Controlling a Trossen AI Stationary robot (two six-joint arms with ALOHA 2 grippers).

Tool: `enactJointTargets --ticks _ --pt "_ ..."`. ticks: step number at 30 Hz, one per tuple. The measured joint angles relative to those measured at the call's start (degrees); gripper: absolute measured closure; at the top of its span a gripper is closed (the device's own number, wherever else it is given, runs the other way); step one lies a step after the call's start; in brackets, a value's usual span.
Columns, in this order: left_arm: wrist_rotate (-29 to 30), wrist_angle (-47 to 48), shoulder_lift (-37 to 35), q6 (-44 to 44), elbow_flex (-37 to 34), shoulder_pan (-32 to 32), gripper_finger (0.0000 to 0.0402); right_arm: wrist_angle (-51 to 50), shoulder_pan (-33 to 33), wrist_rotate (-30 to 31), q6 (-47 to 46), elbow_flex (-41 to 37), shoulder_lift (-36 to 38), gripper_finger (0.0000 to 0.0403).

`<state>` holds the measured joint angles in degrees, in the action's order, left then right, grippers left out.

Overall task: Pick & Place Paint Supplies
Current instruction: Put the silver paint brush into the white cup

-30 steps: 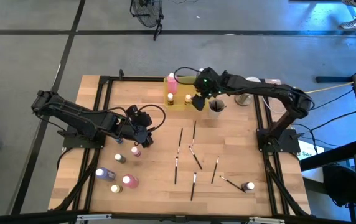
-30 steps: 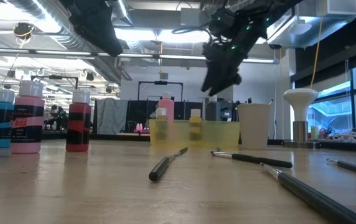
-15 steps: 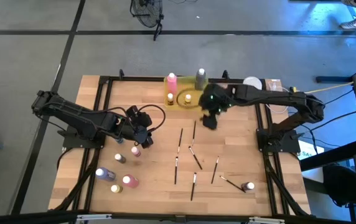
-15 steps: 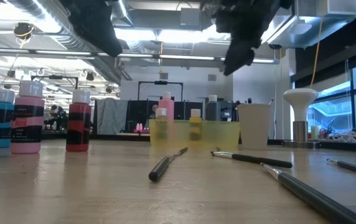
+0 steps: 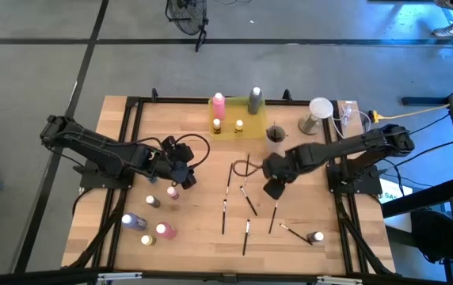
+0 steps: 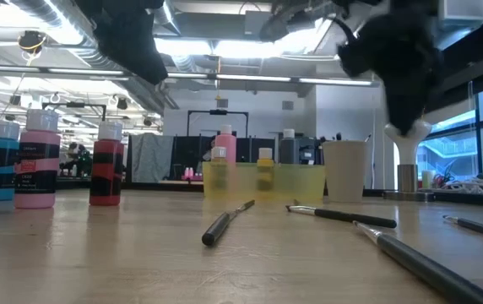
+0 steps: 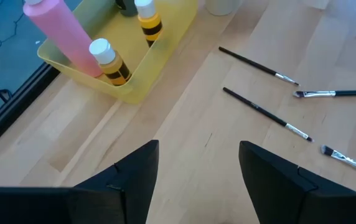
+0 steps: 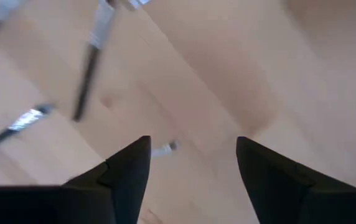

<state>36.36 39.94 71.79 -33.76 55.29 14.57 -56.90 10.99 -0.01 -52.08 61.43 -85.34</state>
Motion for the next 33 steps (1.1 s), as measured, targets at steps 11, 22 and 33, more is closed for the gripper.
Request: enactJointTargets --ticks 11,22,33 --pt "0.0 -3.2 0.0 2.0 0.0 0.0 0.0183 4.1 4.6 -4.2 -25.3 -9.1 0.0 0.0169" --pt "-0.4 -2.3 0.0 7.3 0.0 1.3 0.0183 16.7 7.4 -1.5 -30.9 -12.5 0.0 0.0169" --pt "2.5 1.6 0.2 9.1 0.0 4.8 0.0183 14.5 7.9 -0.1 -46.4 -12.5 0.0 0.0169"
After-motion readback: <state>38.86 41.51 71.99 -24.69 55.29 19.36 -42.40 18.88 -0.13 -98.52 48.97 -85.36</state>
